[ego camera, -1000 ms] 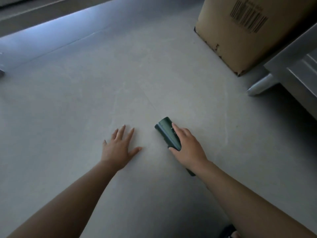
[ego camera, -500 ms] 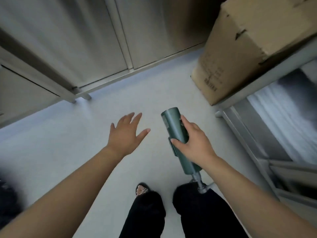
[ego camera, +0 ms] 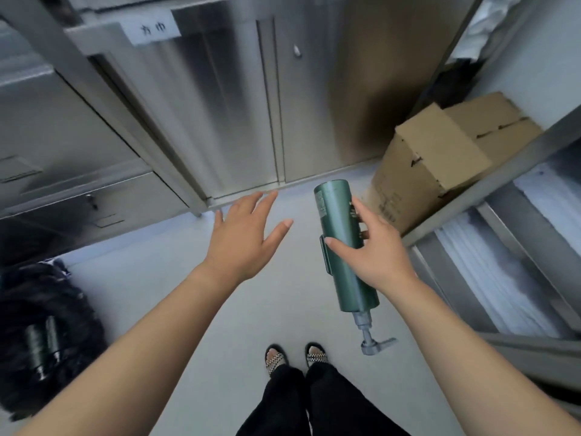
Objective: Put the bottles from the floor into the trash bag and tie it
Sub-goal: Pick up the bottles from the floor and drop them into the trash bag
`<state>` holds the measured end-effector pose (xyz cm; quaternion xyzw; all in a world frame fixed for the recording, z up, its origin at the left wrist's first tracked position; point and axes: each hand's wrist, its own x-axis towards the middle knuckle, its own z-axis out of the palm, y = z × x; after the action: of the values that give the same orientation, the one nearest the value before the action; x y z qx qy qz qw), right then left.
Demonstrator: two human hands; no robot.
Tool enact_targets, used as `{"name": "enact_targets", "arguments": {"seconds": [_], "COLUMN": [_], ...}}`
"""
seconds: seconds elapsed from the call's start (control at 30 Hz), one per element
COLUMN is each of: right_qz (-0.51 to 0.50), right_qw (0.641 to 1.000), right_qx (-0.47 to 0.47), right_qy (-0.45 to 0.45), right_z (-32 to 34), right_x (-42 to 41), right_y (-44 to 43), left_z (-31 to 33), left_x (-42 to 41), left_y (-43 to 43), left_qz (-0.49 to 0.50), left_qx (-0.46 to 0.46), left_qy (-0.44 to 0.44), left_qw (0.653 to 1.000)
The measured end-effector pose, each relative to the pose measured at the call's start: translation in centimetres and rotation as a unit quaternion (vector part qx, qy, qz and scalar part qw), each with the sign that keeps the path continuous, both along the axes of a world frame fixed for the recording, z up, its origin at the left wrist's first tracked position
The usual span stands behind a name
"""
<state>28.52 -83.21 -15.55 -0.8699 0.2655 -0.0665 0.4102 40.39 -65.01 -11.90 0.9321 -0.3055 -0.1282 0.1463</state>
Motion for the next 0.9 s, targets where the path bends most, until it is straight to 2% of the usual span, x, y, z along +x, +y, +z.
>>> {"name": "enact_targets", "arguments": {"seconds": [0.3, 0.67, 0.9], "right_qz": [0.174, 0.409, 0.482], "right_qw": [0.981, 0.908, 0.87], "right_qx": [0.04, 0.024, 0.022], "right_qy": [-0.078, -0.09, -0.105], "right_z": [4.4, 8.3, 9.2], "right_x": [7.4, 11.6, 12.1], "right_y": [7.3, 24.0, 37.0], "left_z": [6.0, 8.4, 8.4], "left_x": [-1.1, -7.5, -9.2], "left_y": [10.2, 26.1, 37.4], "left_qz": [0.192, 0.42, 0.48], "left_qx": [-0.03, -0.06, -0.059], "left_qy": [-0.075, -0.14, -0.151], "left_qw": [0.978, 0.895, 0.862]}}
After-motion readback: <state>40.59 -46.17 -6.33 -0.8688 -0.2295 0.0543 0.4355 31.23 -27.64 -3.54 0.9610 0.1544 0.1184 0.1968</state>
